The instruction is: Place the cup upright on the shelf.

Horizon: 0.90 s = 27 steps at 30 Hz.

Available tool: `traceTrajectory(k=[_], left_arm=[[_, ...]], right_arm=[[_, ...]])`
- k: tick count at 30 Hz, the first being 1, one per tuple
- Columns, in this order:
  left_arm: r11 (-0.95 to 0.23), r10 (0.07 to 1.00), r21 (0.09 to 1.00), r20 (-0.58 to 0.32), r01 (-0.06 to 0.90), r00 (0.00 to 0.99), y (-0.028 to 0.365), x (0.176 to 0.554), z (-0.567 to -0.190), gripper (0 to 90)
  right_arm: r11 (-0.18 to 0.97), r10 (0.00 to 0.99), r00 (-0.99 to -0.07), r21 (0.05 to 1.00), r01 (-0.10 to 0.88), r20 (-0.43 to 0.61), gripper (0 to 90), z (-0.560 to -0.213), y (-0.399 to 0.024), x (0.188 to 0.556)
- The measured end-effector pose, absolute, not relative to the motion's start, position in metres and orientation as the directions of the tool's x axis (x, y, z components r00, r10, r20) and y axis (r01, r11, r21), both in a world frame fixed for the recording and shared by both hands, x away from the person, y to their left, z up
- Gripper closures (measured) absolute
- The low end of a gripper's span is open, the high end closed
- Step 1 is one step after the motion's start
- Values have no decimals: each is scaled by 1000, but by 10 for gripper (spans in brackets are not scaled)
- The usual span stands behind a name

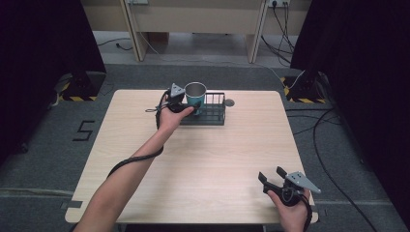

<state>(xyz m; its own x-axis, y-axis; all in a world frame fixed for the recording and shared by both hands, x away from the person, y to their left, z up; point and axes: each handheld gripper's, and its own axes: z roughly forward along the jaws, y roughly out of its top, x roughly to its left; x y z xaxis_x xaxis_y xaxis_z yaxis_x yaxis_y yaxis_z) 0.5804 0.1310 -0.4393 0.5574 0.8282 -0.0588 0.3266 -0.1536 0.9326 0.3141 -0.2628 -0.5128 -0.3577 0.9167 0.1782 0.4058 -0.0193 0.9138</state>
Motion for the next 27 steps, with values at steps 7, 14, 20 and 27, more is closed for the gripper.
traceTrajectory(k=[7,14,20,27], left_arm=[[-164,825,937,-42,310,564,140,569,-434,143],[-171,823,937,-34,304,568,147,556,-432,143],[-166,822,944,-26,284,569,156,543,-429,143],[-170,816,949,-16,267,578,166,530,-427,143]], right_arm=[[-15,918,-357,915,403,172,198,-513,-263,314],[-22,918,-353,912,409,181,198,-513,-262,314],[-15,919,-355,915,403,172,198,-513,-263,315],[-23,919,-352,913,407,180,198,-513,-262,314]])
